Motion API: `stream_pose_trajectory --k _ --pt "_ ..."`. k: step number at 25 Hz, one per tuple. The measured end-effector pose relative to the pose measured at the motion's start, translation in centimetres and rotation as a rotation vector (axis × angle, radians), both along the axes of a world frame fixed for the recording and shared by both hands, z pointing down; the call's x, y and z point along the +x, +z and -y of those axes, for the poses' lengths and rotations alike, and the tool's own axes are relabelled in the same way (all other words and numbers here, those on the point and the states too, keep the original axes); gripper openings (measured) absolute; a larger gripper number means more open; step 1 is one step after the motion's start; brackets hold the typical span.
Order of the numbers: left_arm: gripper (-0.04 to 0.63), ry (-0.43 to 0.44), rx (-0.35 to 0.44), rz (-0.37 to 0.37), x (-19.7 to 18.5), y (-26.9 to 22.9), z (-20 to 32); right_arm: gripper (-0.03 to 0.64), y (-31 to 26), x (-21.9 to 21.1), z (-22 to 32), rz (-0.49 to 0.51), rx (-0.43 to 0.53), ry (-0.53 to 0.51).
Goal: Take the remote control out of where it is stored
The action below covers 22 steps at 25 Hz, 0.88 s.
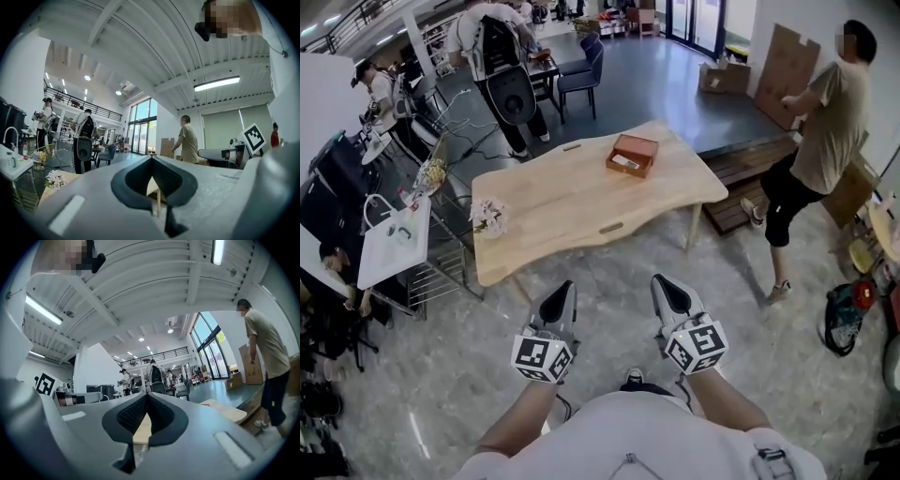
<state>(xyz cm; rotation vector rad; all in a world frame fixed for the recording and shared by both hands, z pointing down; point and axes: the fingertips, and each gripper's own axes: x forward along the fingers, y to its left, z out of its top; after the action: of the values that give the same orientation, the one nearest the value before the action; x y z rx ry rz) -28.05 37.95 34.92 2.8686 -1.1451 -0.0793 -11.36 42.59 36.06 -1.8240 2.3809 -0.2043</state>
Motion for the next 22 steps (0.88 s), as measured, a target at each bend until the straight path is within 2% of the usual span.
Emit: stream_pose_trajectory --k 5,10,17,22 --pt "0.001 -0.011 -0.002 -0.013 2.7 -0.2 3.0 0.028 0.3 3.1 3.5 0.015 -0.013 -0.019" --pt "0.001 -0.043 -0.01 -0.006 3.7 0.3 5.7 0.028 1.0 5.2 6.9 0.034 -0.025 -0.033" --pt "0.0 -0.074 -0.043 -0.013 4.2 1.8 10.0 0.028 2.7 6.4 11.7 0.079 -0.065 -0.06" --pt "0.0 -0.068 -0.04 -0.027 5.3 2.5 15.2 0.028 3.3 7.6 16.3 0.073 -0.068 -0.046"
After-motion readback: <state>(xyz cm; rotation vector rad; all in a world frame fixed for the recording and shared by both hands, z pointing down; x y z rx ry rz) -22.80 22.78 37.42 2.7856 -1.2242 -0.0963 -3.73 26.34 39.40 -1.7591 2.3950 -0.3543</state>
